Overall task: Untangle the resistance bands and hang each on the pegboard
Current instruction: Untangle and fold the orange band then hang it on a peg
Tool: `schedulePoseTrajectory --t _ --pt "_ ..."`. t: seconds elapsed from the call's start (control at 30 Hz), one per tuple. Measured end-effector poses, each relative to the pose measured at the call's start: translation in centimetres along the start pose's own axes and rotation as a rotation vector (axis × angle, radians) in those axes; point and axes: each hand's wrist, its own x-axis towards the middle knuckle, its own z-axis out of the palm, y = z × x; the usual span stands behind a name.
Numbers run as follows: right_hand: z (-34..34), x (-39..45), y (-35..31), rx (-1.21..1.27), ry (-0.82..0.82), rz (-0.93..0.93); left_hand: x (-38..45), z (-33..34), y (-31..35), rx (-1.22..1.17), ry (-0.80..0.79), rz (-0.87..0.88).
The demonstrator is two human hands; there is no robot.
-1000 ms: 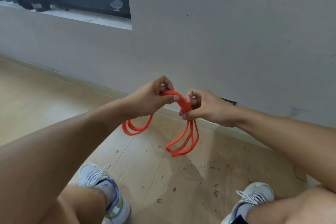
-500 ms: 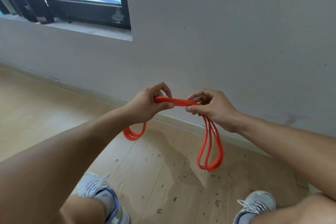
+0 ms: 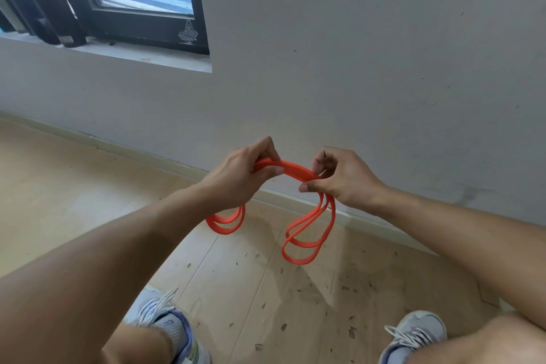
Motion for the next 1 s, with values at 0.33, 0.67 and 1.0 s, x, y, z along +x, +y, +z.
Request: schedulePoseTrajectory --t 0.33,0.67,1.0 --pt "0.6 -0.3 0.8 0.248 -0.085 0.039 -0.3 -0.1 -0.1 -0.009 0.007 0.016" --pt "-3.5 -1.2 -4.4 0.143 0.085 -0.138 0.7 0.3 3.3 -0.226 0.089 0.001" --pt "-12.7 -3.8 -12.2 -0.016 0.126 -0.252 4.0 -3.9 13.0 -0.271 0.187 0.151"
